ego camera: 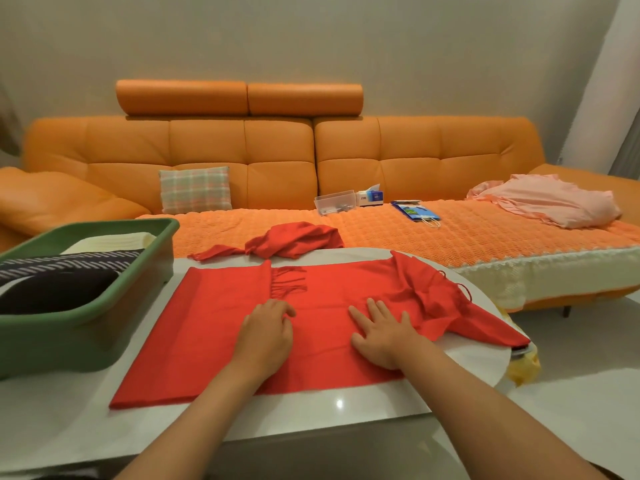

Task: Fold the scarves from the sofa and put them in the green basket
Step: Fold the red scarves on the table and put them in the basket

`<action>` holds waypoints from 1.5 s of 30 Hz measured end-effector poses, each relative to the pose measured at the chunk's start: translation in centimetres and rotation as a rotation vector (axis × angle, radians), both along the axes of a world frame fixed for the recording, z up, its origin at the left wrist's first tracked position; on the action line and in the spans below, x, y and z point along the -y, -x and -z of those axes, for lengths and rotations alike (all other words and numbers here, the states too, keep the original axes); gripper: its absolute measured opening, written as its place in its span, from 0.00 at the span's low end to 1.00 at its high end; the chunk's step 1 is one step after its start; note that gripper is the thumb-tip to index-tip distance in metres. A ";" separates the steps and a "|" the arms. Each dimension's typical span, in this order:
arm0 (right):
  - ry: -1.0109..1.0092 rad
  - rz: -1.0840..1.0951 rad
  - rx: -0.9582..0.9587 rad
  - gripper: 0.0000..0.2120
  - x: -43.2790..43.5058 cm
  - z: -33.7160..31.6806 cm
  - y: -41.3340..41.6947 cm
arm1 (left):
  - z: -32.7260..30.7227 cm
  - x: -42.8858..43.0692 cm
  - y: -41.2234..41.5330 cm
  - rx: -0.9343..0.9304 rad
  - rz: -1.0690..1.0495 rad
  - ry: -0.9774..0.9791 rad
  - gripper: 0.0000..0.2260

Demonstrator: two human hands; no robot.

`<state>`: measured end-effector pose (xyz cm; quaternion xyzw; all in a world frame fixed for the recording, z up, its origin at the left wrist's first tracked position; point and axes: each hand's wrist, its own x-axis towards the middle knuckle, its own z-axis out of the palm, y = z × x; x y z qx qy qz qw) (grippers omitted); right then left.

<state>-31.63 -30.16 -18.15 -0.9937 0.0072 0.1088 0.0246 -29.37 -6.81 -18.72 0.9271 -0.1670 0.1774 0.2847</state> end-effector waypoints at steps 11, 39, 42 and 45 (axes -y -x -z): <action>-0.228 -0.266 0.102 0.31 -9.9 -0.2 3.4 | 0.5 -6.9 3.1 -0.319 0.150 -0.486 0.30; -0.187 -0.274 -0.022 0.38 -20.0 0.5 3.7 | -5.0 -14.2 2.9 -0.216 -0.459 0.241 0.10; -0.383 -0.298 -0.069 0.35 -21.1 -0.3 3.5 | -6.2 -13.5 2.3 -0.226 -0.415 0.408 0.06; -0.709 -0.240 -0.018 0.30 -19.7 -2.2 2.6 | -7.0 -12.5 1.3 -0.207 -0.372 0.512 0.09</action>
